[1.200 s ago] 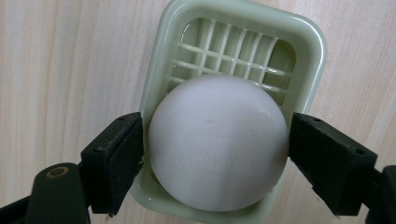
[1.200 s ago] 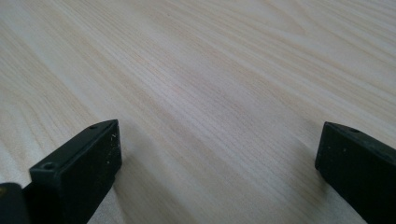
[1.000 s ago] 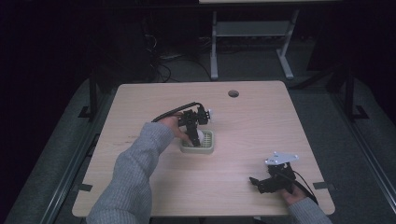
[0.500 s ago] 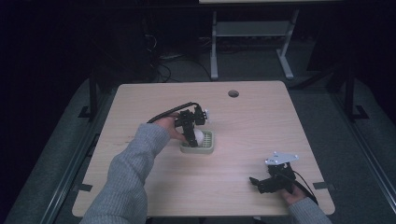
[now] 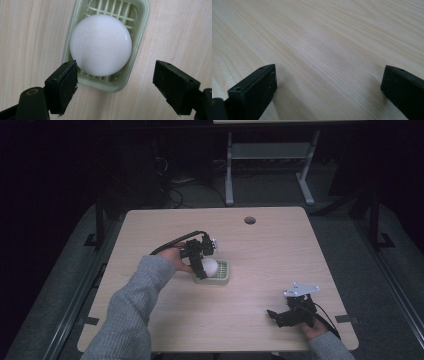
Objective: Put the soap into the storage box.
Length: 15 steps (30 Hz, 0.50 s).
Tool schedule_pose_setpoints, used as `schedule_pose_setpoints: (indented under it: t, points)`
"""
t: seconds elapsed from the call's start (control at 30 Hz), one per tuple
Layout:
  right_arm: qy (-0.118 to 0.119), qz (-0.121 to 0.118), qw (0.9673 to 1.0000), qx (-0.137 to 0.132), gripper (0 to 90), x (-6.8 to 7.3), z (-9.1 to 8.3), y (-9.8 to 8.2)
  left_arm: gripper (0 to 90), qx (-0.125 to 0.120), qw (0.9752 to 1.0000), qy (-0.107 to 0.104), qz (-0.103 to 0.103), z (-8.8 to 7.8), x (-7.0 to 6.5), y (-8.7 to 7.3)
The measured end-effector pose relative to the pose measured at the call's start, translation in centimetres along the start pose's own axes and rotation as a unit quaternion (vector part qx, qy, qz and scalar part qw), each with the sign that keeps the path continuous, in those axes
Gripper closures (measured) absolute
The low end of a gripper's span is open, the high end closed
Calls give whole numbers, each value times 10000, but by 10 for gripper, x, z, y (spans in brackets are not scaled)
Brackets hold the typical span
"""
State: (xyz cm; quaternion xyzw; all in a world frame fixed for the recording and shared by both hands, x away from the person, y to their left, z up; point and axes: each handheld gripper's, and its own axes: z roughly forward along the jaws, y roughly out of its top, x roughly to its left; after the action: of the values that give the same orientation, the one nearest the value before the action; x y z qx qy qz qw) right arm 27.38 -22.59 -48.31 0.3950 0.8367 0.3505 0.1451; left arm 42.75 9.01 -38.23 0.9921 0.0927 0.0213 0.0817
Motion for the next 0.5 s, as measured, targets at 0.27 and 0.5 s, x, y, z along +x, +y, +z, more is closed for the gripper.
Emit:
schedule_pose_setpoints:
  t: [0.27,0.5]
  points:
    - [0,0,10000,0,0,0,0,0,194,-48,10000,0,-64,-1,-4,-7]
    - [-2,2,10000,-5,0,0,0,0,195,-60,9999,-37,-143,-1,-8,-16]
